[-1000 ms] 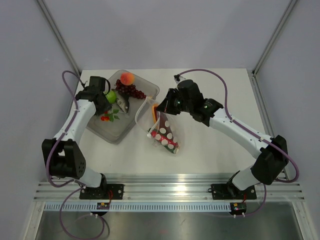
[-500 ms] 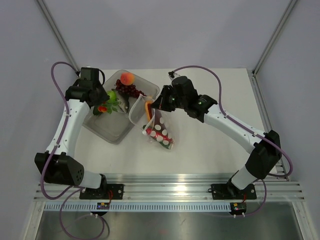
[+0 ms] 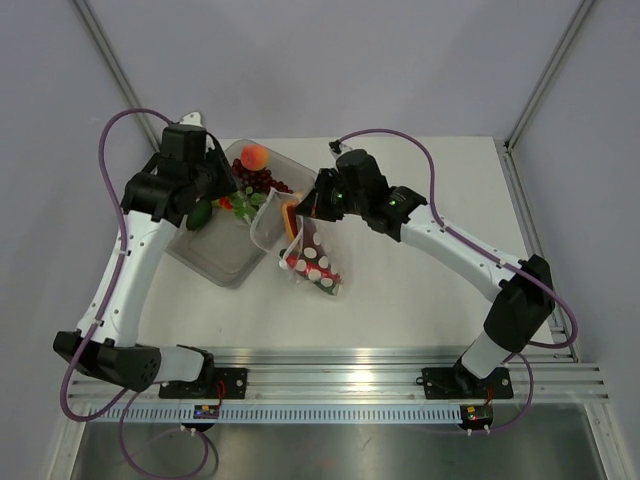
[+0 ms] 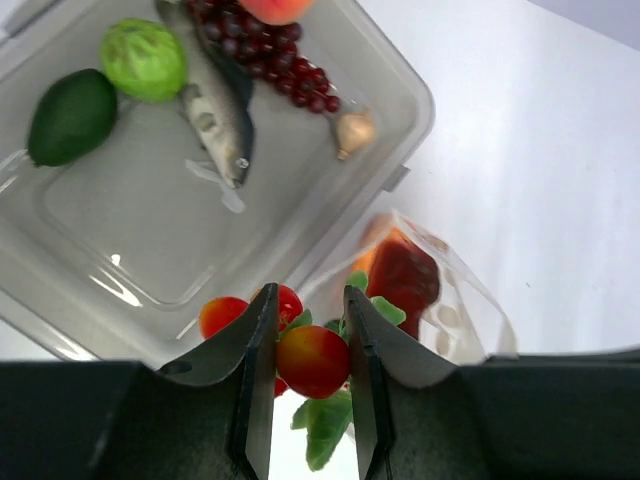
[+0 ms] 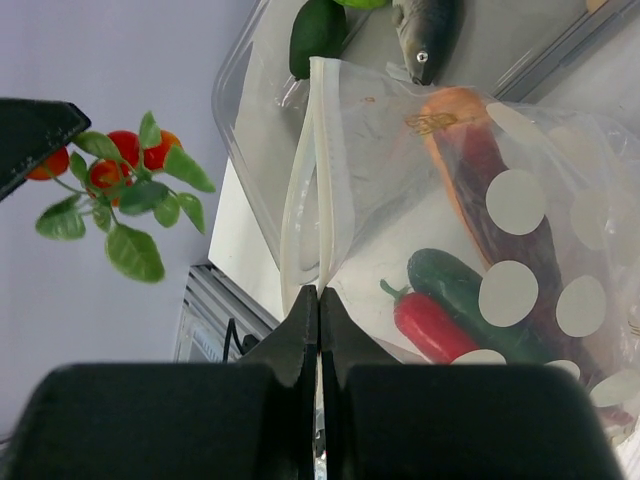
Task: Place the food in the zip-top bag and seal the zipper
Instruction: Place the fake fruit in the zipper food storage bag.
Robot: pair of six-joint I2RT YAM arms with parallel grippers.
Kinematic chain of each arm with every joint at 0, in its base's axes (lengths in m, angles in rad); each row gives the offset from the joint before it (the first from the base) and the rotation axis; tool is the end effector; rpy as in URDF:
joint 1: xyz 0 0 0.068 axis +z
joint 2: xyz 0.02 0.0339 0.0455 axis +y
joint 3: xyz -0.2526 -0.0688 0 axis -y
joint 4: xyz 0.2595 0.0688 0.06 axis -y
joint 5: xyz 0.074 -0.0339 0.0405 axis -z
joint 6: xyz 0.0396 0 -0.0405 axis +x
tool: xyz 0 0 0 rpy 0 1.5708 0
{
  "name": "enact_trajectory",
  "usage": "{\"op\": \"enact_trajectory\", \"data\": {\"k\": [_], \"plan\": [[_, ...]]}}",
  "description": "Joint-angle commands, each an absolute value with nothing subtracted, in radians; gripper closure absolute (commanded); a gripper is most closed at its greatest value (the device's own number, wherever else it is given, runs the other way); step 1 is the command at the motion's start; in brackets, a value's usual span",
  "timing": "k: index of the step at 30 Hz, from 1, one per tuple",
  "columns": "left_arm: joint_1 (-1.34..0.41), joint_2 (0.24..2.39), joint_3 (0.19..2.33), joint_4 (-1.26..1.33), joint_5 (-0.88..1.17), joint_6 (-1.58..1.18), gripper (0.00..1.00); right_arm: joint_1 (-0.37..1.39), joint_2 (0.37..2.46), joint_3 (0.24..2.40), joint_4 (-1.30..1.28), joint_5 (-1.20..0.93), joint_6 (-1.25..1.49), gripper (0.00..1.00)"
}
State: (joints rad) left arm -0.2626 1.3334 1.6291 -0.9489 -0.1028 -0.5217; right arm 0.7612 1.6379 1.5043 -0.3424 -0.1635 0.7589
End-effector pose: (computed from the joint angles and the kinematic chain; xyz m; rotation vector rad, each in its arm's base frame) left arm 0.2728 -0.0691 0.4231 -0.3455 2.2117 -0.3161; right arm 0.2871 0.2824 0.3386 -0.1138 2.2280 1.0680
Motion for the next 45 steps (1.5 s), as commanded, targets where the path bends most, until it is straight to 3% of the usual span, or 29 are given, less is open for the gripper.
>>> {"op": "enact_trajectory", "data": {"k": [1, 14, 15, 16, 17, 18, 20, 25, 32, 40, 43, 44, 45], "plan": [[-0.320, 1.315, 1.629, -0.901, -0.008, -0.544, 1.00, 0.773, 1.635, 1.563, -0.291, -0.193, 0.772, 1.00], [-0.433, 1.408, 1.470, -0.741, 0.136, -0.623, 0.98, 0.772, 1.585, 1.516, -0.261, -0.209, 0.787, 1.00], [-0.443, 1.422, 1.462, -0.730, 0.153, -0.617, 0.91, 0.773, 1.583, 1.514, -0.259, -0.209, 0.787, 1.00], [-0.462, 1.430, 1.462, -0.732, 0.164, -0.609, 0.76, 0.773, 1.585, 1.514, -0.259, -0.210, 0.788, 1.00], [-0.469, 1.437, 1.468, -0.741, 0.170, -0.600, 0.45, 0.773, 1.586, 1.516, -0.258, -0.212, 0.790, 1.00], [-0.472, 1.445, 1.477, -0.770, 0.167, -0.582, 0.36, 0.772, 1.586, 1.517, -0.258, -0.213, 0.790, 1.00], [-0.474, 1.440, 1.485, -0.793, 0.140, -0.566, 0.29, 0.773, 1.582, 1.513, -0.258, -0.216, 0.790, 1.00], [-0.472, 1.388, 1.554, -0.842, 0.094, -0.514, 0.34, 0.772, 1.575, 1.500, -0.253, -0.206, 0.785, 1.00], [-0.425, 1.359, 1.582, -0.897, 0.032, -0.483, 0.48, 0.772, 1.554, 1.482, -0.258, -0.192, 0.782, 1.00], [-0.264, 1.339, 1.549, -0.877, 0.083, -0.454, 0.50, 0.772, 1.467, 1.404, -0.282, -0.132, 0.769, 1.00], [-0.213, 1.386, 1.592, -0.911, 0.034, -0.442, 0.38, 0.773, 1.433, 1.378, -0.297, -0.107, 0.767, 1.00], [-0.203, 1.402, 1.604, -0.919, 0.005, -0.436, 0.24, 0.772, 1.424, 1.367, -0.304, -0.100, 0.761, 1.00], [-0.189, 1.417, 1.623, -0.929, -0.023, -0.427, 0.21, 0.773, 1.410, 1.364, -0.307, -0.089, 0.759, 1.00]]}}
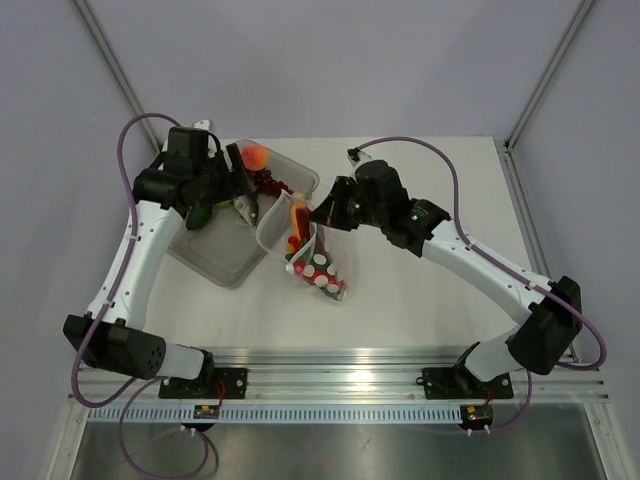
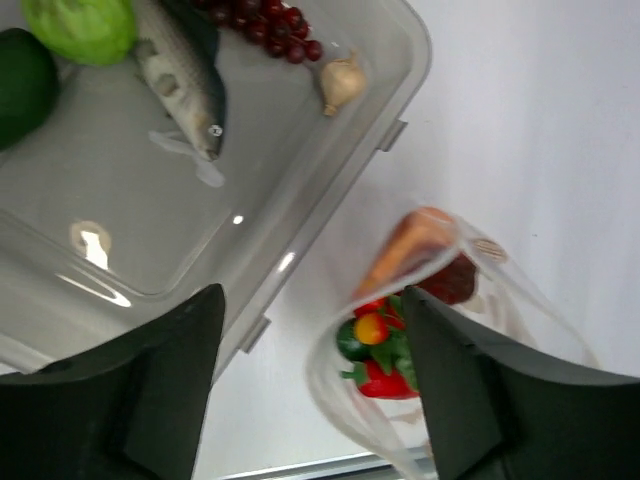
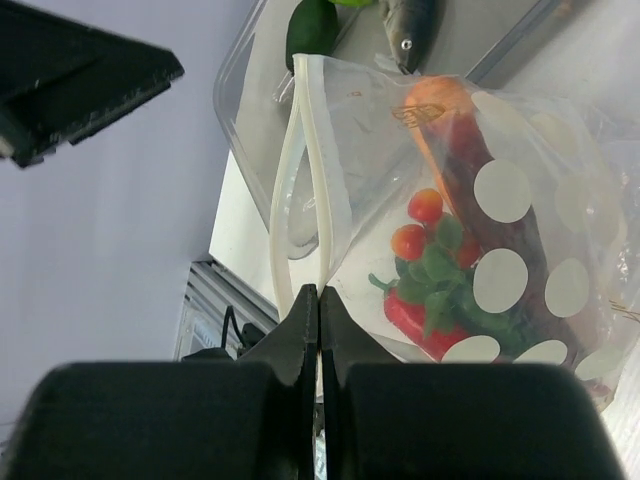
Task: Place the food in the zip-top bag and seal the zipper
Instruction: Place the fake fruit in the zipper food storage bag, then pick up the fake fruit from the bin.
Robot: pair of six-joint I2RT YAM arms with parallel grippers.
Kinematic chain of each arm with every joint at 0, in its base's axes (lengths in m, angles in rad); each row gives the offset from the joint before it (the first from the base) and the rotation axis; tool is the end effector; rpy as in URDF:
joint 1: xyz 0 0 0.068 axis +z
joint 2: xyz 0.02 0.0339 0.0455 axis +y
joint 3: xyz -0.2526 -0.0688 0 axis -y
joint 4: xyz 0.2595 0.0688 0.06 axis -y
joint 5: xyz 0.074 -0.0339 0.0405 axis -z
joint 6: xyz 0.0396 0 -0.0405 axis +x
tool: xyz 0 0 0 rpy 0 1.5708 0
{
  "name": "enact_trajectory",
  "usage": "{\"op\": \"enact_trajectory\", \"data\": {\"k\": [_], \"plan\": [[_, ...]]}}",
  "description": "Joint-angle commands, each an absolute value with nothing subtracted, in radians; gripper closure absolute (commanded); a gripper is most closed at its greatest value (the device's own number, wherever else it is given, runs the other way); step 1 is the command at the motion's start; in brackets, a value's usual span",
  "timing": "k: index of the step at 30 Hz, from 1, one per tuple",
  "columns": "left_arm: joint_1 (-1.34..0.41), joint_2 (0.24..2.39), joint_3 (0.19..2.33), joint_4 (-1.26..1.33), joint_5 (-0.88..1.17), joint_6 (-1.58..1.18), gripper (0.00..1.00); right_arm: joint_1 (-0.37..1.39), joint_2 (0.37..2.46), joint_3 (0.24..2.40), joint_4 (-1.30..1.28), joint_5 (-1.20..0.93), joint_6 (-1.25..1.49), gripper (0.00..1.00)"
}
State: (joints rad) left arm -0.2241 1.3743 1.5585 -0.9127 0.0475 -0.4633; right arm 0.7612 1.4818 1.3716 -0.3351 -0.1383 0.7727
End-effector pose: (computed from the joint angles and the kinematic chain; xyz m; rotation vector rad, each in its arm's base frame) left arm 0.2916 -0.0684 0.3922 -0.2537 2.3188 -0.4043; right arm 0.2600 0.2552 0.3474 -0.0832 2.1939 1.0695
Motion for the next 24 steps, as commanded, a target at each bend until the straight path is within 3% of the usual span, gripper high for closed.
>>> {"op": "enact_trajectory", "data": {"k": [1, 3, 8, 14, 20, 24], "plan": [[-0.164, 1.454, 1.631, -0.930, -0.041, -0.420, 0.21, 0.773, 1.405, 1.358, -0.316, -0.081, 0.759, 1.00], [-0.140, 1.498, 1.640, -0.925, -0.103, -0.420, 0.16, 0.772, 1.390, 1.348, -0.325, -0.068, 0.752, 1.00], [-0.074, 1.635, 1.646, -0.907, -0.263, -0.446, 0.17, 0.773, 1.367, 1.316, -0.330, -0.061, 0.756, 1.00], [-0.054, 1.791, 1.710, -0.906, -0.374, -0.249, 0.20, 0.773, 1.354, 1.299, -0.327, -0.063, 0.756, 1.00], [-0.032, 1.936, 1.792, -0.919, -0.328, -0.140, 0.14, 0.773, 1.365, 1.299, -0.319, -0.075, 0.752, 1.00], [-0.032, 1.916, 1.705, -0.772, -0.316, -0.051, 0.14, 0.773, 1.379, 1.304, -0.318, -0.087, 0.749, 1.00]]}}
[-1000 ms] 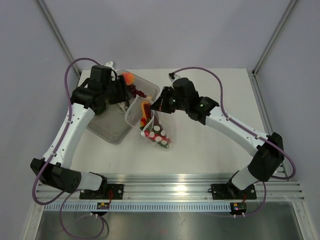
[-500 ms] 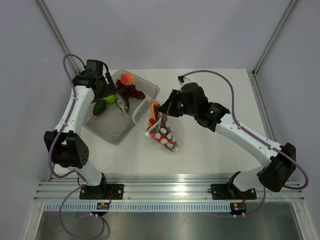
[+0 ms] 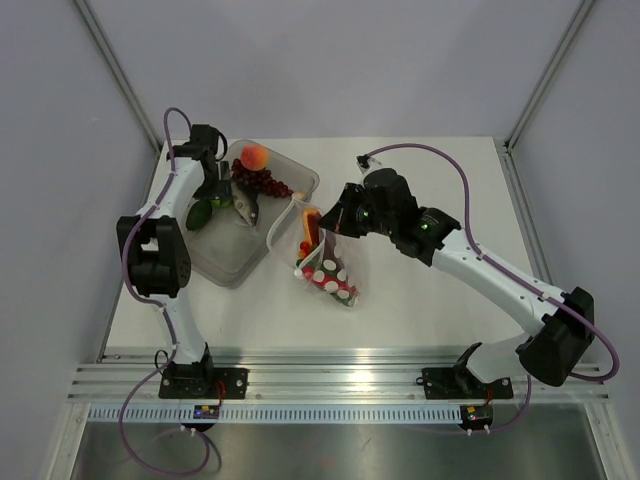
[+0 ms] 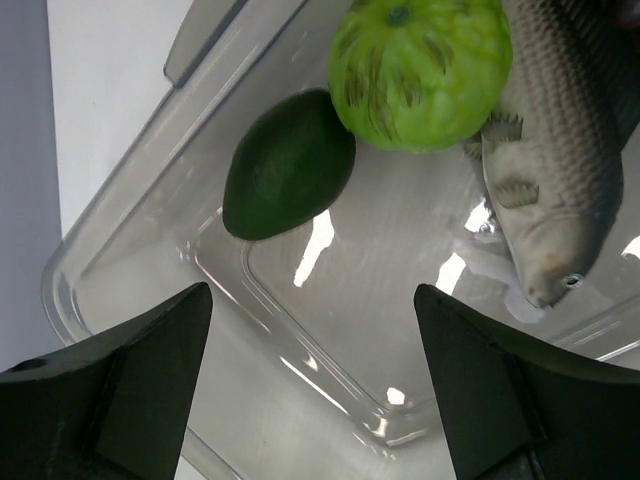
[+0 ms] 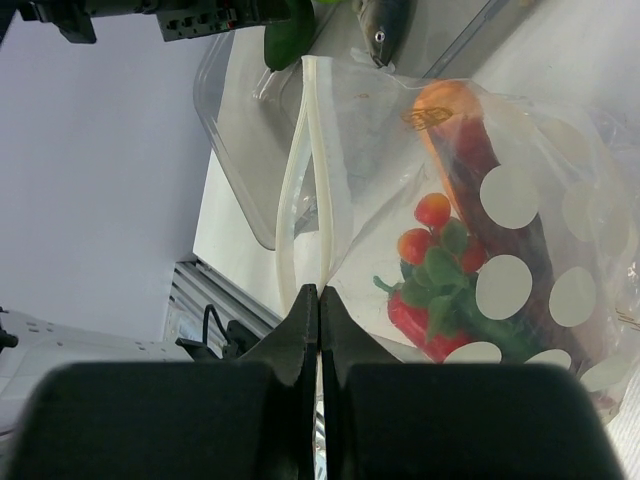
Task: Place the food in the zip-top bag and seal the zipper
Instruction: Pick up the fake fruit from the bin.
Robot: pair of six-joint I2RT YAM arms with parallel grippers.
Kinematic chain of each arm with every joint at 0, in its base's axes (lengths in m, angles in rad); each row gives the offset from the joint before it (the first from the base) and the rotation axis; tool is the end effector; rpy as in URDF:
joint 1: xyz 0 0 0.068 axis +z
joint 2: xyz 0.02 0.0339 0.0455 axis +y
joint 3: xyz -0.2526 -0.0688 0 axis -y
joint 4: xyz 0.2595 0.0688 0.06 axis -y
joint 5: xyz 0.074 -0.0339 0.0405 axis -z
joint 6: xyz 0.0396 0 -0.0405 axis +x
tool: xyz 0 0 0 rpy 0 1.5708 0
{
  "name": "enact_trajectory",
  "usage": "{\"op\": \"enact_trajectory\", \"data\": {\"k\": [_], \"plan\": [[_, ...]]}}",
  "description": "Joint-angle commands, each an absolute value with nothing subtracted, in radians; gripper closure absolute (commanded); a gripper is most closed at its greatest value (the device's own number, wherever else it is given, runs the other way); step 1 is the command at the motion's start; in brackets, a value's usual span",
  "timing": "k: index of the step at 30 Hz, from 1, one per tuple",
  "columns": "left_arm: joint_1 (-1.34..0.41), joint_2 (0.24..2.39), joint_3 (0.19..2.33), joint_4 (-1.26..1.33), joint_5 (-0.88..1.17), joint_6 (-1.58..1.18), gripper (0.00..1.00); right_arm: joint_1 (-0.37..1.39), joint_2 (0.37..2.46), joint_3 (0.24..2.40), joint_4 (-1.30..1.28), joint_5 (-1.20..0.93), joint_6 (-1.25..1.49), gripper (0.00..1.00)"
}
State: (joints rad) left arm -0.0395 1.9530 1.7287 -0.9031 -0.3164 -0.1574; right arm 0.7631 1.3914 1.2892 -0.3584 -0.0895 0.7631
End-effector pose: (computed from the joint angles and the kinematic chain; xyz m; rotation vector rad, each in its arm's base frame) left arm 0.4286 -0.0046 0.2478 -0.2511 2.6385 0.3618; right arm 0.2439 0.2381 0.3448 -0.0609 2.1947 1.0117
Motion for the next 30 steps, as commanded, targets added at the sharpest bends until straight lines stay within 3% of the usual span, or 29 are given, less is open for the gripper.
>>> {"op": "enact_trajectory", "data": {"k": [1, 5, 13, 30], "plan": [[-0.034, 1.884, 1.630, -0.735, -0.293, -0.031, 0.14, 0.773, 1.382, 1.304, -0.313, -0.090, 0.749, 1.00], [-0.034, 1.836, 1.523, -0.601, -0.307, -0.008, 0.11, 0.773, 1.408, 1.322, -0.314, -0.113, 0.738, 1.00], [-0.032, 1.897, 1.534, -0.615, -0.371, 0.028, 0.05, 0.773, 1.448, 1.345, -0.316, -0.137, 0.719, 1.00], [-0.031, 2.085, 1.562, -0.548, -0.523, 0.066, 0.07, 0.770, 1.505, 1.402, -0.360, -0.086, 0.653, 1.00]]}}
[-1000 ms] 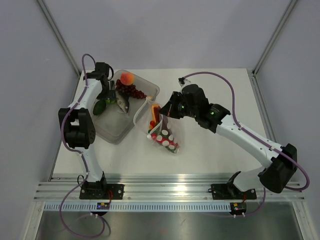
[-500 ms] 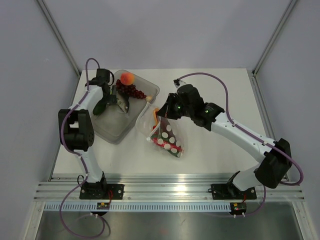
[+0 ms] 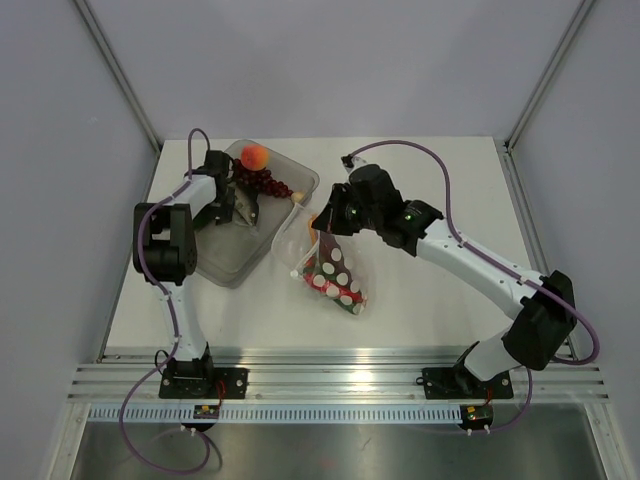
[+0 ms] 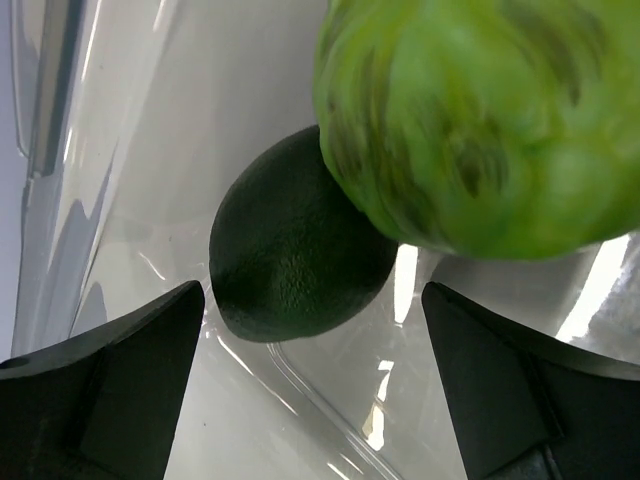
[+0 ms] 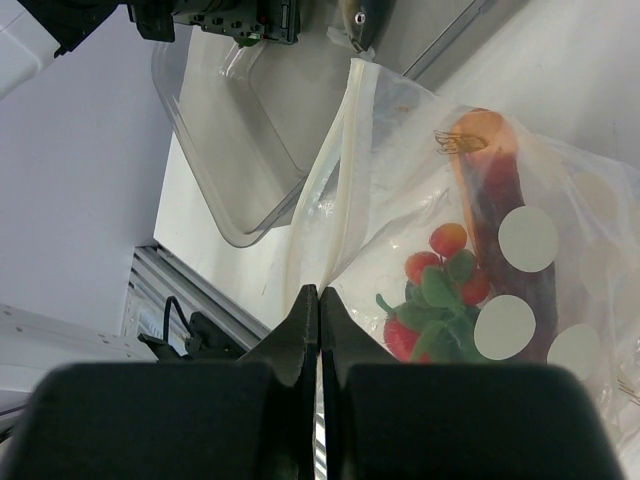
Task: Place the food in the zip-top bag and seal the zipper
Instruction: Pick up the fake fruit from the bin.
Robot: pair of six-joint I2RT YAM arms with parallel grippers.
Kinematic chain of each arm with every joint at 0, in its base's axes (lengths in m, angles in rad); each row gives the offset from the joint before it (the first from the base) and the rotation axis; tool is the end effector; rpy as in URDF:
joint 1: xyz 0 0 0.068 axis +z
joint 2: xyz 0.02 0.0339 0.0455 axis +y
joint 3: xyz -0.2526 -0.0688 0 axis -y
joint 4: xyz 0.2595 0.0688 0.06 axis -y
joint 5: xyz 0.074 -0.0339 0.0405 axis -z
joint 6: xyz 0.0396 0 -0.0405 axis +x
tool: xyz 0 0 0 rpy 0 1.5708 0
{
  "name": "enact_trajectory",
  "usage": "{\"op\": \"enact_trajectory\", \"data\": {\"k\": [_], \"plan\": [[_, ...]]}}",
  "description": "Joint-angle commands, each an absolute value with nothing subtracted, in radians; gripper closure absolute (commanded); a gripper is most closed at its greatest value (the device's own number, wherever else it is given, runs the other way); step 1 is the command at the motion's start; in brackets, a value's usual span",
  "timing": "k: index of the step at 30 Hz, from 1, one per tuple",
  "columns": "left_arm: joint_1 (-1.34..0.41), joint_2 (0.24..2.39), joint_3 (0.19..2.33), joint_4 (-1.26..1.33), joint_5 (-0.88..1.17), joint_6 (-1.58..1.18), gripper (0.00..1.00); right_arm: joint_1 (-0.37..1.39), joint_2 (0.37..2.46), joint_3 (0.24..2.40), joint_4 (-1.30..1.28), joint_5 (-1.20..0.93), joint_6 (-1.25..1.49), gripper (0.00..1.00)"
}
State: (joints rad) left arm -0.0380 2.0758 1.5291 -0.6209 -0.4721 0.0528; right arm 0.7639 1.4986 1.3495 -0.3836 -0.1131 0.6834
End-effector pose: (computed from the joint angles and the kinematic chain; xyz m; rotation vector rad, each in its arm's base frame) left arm 0.4383 0.0014 0.1504 -0.0100 2.6761 0.6469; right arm 0.2605 0.2557 0.3287 -0.1638 2.2531 0.9499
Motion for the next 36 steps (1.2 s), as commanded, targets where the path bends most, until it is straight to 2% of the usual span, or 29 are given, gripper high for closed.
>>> {"op": "enact_trajectory", "data": {"k": [1, 5, 7, 9, 12, 18, 25, 29, 32, 33, 34, 36], "plan": [[-0.029, 2.094, 1.574, -0.551, -0.512, 0.066, 0.07, 0.769, 1.508, 1.402, -0.360, -0.086, 0.660, 1.00], [-0.029, 2.144, 1.592, -0.574, -0.444, 0.060, 0.10, 0.765, 1.519, 1.393, -0.344, -0.101, 0.675, 1.00], [-0.029, 2.138, 1.586, -0.572, -0.362, 0.048, 0.15, 0.765, 1.520, 1.393, -0.342, -0.103, 0.676, 1.00], [-0.028, 2.112, 1.560, -0.565, -0.325, 0.041, 0.19, 0.765, 1.523, 1.397, -0.347, -0.101, 0.673, 1.00], [-0.028, 2.053, 1.504, -0.558, -0.301, 0.023, 0.21, 0.764, 1.525, 1.399, -0.342, -0.100, 0.670, 1.00], [-0.028, 1.965, 1.421, -0.509, -0.304, 0.005, 0.22, 0.764, 1.545, 1.407, -0.322, -0.129, 0.683, 1.00], [-0.020, 2.060, 1.523, -0.531, -0.360, 0.005, 0.21, 0.764, 1.542, 1.397, -0.325, -0.126, 0.684, 1.00], [-0.002, 2.097, 1.561, -0.538, -0.357, -0.023, 0.25, 0.764, 1.540, 1.393, -0.333, -0.117, 0.683, 1.00], [0.000, 2.094, 1.559, -0.540, -0.344, -0.028, 0.32, 0.764, 1.537, 1.388, -0.330, -0.114, 0.686, 1.00], [0.000, 2.082, 1.554, -0.540, -0.331, -0.028, 0.40, 0.764, 1.536, 1.385, -0.330, -0.114, 0.686, 1.00], [0.000, 2.073, 1.548, -0.541, -0.328, -0.034, 0.43, 0.764, 1.534, 1.385, -0.330, -0.115, 0.689, 1.00], [0.000, 2.036, 1.529, -0.543, -0.324, -0.041, 0.55, 0.764, 1.531, 1.381, -0.328, -0.115, 0.695, 1.00]]}}
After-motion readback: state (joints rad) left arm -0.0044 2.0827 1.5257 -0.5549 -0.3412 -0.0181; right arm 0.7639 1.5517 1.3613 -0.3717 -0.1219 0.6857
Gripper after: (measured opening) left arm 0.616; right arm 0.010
